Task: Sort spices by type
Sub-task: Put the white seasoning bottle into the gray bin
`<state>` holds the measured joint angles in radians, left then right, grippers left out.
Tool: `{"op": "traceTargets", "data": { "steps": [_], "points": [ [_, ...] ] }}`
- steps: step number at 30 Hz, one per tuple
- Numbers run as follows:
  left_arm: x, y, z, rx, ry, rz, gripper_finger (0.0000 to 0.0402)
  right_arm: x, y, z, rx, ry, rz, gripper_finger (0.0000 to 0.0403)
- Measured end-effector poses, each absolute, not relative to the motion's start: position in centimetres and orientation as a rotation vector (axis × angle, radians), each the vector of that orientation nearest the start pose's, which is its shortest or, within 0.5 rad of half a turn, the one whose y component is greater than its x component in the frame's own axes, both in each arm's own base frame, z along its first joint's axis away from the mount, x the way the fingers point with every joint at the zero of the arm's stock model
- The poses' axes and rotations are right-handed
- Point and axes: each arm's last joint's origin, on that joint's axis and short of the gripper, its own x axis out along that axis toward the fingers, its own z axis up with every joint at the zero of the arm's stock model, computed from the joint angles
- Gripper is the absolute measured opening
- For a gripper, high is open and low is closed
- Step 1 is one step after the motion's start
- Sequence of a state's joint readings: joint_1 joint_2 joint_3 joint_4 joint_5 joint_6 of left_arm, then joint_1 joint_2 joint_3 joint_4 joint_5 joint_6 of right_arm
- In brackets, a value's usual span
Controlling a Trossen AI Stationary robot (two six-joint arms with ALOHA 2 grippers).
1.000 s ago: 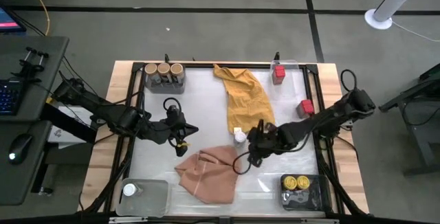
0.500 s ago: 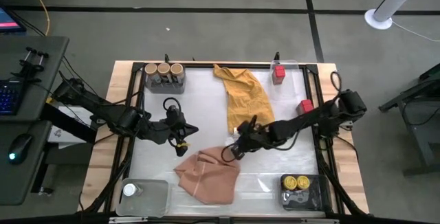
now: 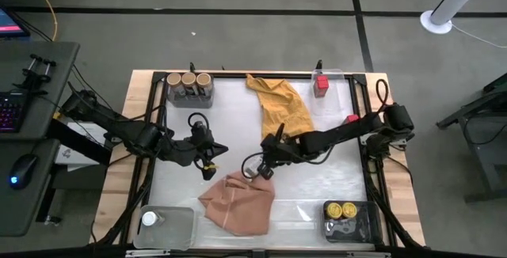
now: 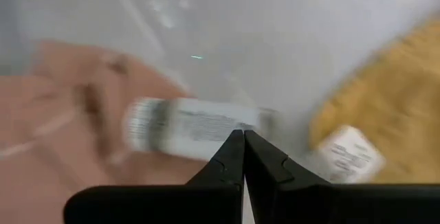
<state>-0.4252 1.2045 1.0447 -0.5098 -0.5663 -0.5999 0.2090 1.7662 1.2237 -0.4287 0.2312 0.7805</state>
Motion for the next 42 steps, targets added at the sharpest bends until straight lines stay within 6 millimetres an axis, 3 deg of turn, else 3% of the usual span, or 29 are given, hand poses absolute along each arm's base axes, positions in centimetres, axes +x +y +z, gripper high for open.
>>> {"op": "traceTargets", "data": {
  "steps": [4, 8, 13, 24, 30, 36, 42],
  "points": [
    [23.3, -8.9, 31.3, -0.253, 0.525, 0.303, 0.0000, 36.7, 7.1, 20.6, 0.528, 0.860, -0.319, 0.0000],
    [23.3, -8.9, 31.3, -0.262, 0.522, 0.305, 0.0000, 37.1, 6.2, 18.5, 0.533, 0.910, -0.398, 0.0000],
    [23.8, -9.3, 30.8, -0.357, 0.520, 0.333, 0.0000, 37.4, 5.6, 17.7, 0.543, 0.915, -0.427, 0.0000],
    [28.4, -15.2, 22.1, -0.247, 0.715, 0.283, 0.0000, 37.3, 6.0, 17.7, 0.493, 0.953, -0.357, 0.0000],
    [29.9, -16.7, 17.1, -0.242, 0.845, 0.253, 0.0000, 37.3, 6.0, 17.7, 0.488, 0.961, -0.339, 0.0000],
    [30.9, -16.7, 14.7, -0.208, 0.822, 0.320, 0.0000, 37.3, 6.0, 17.7, 0.495, 0.967, -0.328, 0.0000],
    [31.3, -16.5, 14.1, -0.173, 0.779, 0.388, 0.0000, 37.3, 6.0, 17.7, 0.499, 0.967, -0.328, 0.0000]
  ]
}}
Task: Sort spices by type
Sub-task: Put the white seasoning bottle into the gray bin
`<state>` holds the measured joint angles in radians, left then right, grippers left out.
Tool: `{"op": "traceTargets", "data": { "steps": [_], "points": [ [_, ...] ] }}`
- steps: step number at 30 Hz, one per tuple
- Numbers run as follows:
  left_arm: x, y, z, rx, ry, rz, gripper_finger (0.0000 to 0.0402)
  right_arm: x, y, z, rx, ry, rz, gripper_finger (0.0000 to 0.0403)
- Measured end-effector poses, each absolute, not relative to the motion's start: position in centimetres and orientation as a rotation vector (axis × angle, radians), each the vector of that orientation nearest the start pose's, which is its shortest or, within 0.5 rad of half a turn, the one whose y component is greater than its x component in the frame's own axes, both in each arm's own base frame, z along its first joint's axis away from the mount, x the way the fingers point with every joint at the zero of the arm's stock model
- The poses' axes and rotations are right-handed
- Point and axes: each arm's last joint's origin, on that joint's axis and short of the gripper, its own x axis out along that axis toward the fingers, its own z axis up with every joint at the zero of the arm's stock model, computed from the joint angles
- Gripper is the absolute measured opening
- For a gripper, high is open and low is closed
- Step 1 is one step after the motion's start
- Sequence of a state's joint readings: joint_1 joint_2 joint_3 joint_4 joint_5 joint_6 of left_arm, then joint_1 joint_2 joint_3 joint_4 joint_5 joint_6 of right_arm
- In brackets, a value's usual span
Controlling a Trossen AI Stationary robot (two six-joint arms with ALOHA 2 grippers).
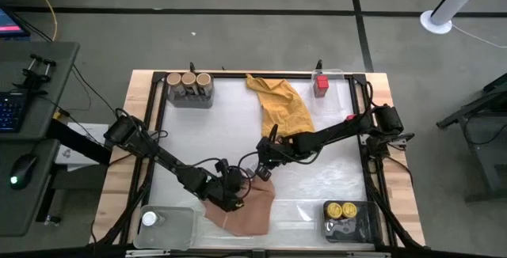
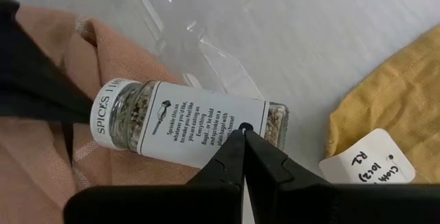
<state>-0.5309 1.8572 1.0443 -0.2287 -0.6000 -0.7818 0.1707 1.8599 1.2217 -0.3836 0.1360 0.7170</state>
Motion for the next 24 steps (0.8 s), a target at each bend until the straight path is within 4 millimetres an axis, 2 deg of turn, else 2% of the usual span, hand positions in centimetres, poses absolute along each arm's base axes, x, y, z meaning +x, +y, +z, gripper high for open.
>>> {"op": "traceTargets", "data": {
  "steps": [5, 13, 24],
  "points": [
    [31.7, -15.7, 14.4, -0.161, 0.744, 0.435, 0.0000, 37.3, 6.0, 17.2, 0.507, 0.967, -0.330, 0.0000],
    [32.3, -15.0, 14.7, -0.136, 0.729, 0.415, 0.0000, 36.6, 6.3, 16.4, 0.528, 0.963, -0.365, 0.0000],
    [31.9, -13.5, 19.4, -0.022, 0.561, 0.500, 0.0000, 37.1, 6.7, 16.4, 0.560, 0.917, -0.333, 0.0000]
  ]
}}
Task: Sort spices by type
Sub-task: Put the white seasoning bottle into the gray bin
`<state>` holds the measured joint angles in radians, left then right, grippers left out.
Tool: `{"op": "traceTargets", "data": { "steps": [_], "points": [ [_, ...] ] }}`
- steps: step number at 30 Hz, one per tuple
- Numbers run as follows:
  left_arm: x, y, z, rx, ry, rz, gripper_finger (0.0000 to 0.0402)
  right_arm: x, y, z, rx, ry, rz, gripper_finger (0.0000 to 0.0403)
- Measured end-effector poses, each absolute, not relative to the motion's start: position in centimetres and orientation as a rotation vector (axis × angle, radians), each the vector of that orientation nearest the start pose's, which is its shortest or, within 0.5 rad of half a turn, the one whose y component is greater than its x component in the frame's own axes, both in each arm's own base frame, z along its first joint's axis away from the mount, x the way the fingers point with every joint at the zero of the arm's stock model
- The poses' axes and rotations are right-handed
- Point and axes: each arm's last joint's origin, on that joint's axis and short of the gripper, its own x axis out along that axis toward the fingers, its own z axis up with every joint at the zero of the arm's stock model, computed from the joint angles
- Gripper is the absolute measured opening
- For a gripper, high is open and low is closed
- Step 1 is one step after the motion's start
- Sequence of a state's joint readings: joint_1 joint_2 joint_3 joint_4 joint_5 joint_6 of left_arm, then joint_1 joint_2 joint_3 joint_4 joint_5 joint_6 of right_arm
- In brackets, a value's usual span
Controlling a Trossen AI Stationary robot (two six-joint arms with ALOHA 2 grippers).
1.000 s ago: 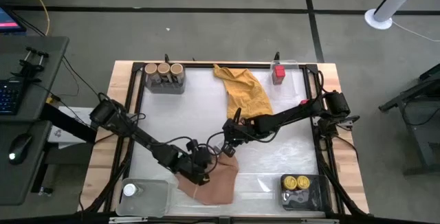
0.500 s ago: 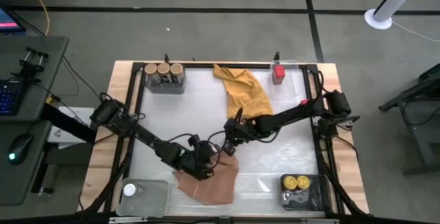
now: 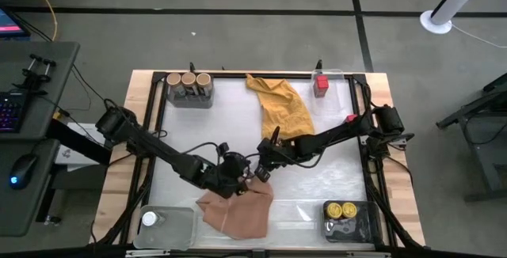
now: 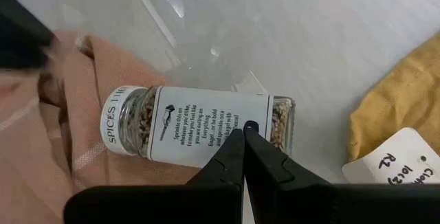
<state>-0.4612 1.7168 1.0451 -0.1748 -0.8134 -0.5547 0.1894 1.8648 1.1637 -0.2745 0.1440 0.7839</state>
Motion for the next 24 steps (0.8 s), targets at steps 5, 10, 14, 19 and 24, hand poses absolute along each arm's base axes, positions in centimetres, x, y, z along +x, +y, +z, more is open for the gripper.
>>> {"op": "traceTargets", "data": {
  "steps": [5, 10, 14, 19, 24],
  "points": [
    [30.5, -13.4, 21.6, -0.018, 0.585, 0.433, 0.0000, 36.7, 6.6, 17.3, 0.552, 0.910, -0.326, 0.0000],
    [28.8, -14.3, 21.6, -0.012, 0.632, 0.445, 0.0000, 36.2, 5.9, 18.9, 0.515, 0.877, -0.350, 0.0000],
    [28.4, -15.1, 19.2, -0.122, 0.625, 0.420, 0.0000, 36.1, 4.9, 18.5, 0.515, 0.905, -0.381, 0.0000],
    [28.3, -16.4, 17.0, -0.255, 0.592, 0.349, 0.0000, 36.2, 4.3, 18.6, 0.519, 0.918, -0.347, 0.0000],
    [28.6, -16.7, 16.4, -0.291, 0.604, 0.320, 0.0000, 36.3, 4.0, 18.6, 0.508, 0.936, -0.302, 0.0000]
  ]
}}
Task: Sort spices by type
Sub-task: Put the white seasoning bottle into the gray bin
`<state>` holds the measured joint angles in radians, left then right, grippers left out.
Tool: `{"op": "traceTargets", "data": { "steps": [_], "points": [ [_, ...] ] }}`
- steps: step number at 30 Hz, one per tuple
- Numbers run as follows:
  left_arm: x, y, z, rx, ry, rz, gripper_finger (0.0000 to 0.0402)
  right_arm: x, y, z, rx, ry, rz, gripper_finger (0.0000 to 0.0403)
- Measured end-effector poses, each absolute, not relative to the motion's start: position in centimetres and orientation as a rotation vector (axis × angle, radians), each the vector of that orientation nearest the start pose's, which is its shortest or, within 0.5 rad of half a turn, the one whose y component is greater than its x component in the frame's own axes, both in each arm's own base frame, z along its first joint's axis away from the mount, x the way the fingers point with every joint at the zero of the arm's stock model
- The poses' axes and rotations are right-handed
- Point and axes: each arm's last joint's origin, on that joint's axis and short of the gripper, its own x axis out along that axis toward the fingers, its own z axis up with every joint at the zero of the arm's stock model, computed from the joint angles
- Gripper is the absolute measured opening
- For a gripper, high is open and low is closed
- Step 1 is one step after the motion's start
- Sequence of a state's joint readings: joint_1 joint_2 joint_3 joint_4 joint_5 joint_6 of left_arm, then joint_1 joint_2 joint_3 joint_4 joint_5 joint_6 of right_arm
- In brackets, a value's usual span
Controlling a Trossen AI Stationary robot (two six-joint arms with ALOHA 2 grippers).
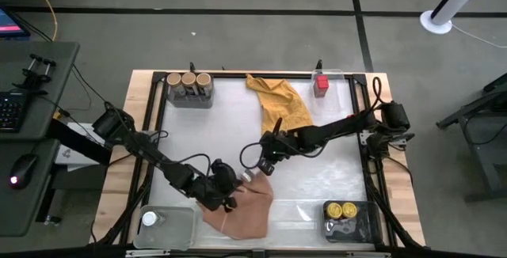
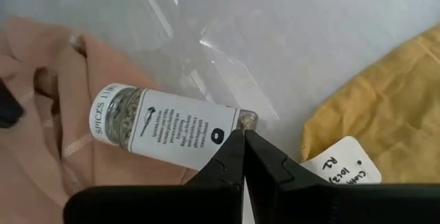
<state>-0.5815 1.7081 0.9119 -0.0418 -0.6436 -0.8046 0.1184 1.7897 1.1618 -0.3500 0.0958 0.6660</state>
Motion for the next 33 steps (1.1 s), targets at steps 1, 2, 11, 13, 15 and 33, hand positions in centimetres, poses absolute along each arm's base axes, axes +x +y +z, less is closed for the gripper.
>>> {"op": "traceTargets", "data": {
  "steps": [1, 2, 11, 13, 15, 33],
  "points": [
    [28.7, -16.7, 16.2, -0.287, 0.625, 0.304, 0.0000, 36.3, 4.0, 18.6, 0.506, 0.934, -0.300, 0.0000],
    [28.8, -16.7, 15.9, -0.283, 0.647, 0.286, 0.0000, 36.3, 3.9, 18.6, 0.506, 0.931, -0.297, 0.0000],
    [30.1, -16.5, 13.1, -0.293, 0.734, 0.214, 0.0000, 36.3, 3.7, 18.6, 0.519, 0.948, -0.262, 0.0000],
    [30.3, -16.3, 12.9, -0.294, 0.737, 0.228, 0.0000, 36.4, 3.7, 18.3, 0.520, 0.966, -0.264, 0.0000],
    [30.4, -16.1, 12.7, -0.295, 0.736, 0.238, 0.0000, 36.4, 3.7, 17.7, 0.522, 0.991, -0.273, 0.0000],
    [30.6, -15.4, 12.7, -0.234, 0.710, 0.308, 0.0000, 37.0, 3.8, 17.0, 0.549, 0.966, -0.281, 0.0000]
  ]
}}
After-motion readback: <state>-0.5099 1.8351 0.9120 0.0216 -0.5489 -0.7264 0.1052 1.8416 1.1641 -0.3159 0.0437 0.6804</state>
